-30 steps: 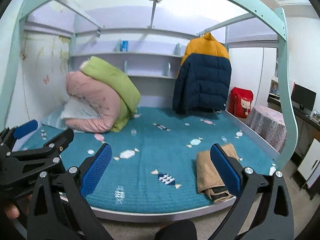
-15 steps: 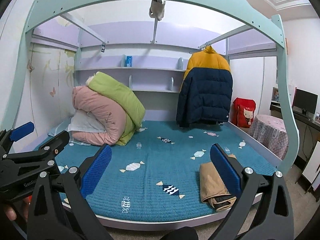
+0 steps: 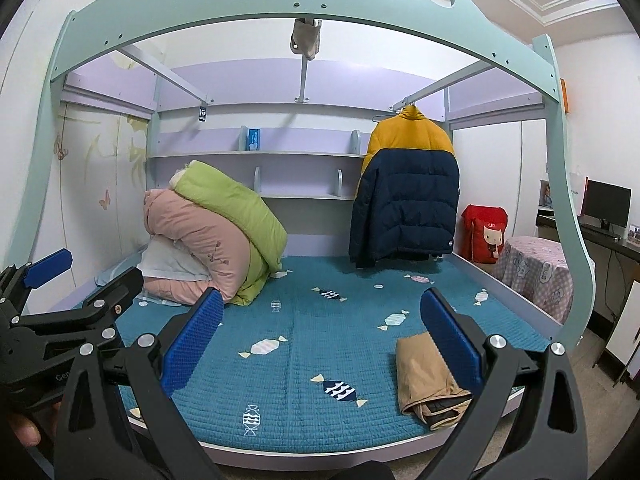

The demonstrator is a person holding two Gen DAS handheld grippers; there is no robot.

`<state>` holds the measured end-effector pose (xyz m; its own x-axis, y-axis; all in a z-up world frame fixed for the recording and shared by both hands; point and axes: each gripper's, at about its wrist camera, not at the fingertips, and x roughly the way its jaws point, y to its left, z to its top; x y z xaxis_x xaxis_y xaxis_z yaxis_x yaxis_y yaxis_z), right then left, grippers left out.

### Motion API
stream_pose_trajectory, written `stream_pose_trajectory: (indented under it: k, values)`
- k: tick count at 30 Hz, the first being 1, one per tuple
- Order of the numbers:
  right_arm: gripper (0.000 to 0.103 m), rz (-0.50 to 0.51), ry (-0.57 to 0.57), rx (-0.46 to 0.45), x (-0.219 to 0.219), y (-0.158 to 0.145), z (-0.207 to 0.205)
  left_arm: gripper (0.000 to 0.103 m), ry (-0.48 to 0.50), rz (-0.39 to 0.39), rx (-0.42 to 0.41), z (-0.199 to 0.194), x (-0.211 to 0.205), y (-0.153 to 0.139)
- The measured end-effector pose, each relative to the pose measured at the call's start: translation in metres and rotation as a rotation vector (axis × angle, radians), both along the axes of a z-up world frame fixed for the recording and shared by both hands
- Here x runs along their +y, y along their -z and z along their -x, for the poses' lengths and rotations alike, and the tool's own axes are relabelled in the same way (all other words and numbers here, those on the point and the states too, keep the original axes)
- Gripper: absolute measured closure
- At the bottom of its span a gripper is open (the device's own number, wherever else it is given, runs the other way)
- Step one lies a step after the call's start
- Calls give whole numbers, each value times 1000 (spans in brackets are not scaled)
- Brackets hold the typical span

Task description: Fold large clothes

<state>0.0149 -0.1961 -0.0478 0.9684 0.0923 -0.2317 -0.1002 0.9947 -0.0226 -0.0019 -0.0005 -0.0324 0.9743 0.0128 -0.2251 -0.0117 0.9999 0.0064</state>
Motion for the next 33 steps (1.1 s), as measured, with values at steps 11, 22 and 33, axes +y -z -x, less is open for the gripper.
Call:
stream_pose_trajectory:
  k: [11, 22, 33]
  values:
    - [8, -17, 12, 6, -4, 0, 2, 5, 8, 1, -4, 1, -5, 1]
    - [8, -20, 22, 8, -7, 0, 4, 5, 18, 6, 0, -1, -8, 1]
    - [8, -21, 26, 5, -9, 0, 5, 5, 19, 5, -2, -2, -11, 1]
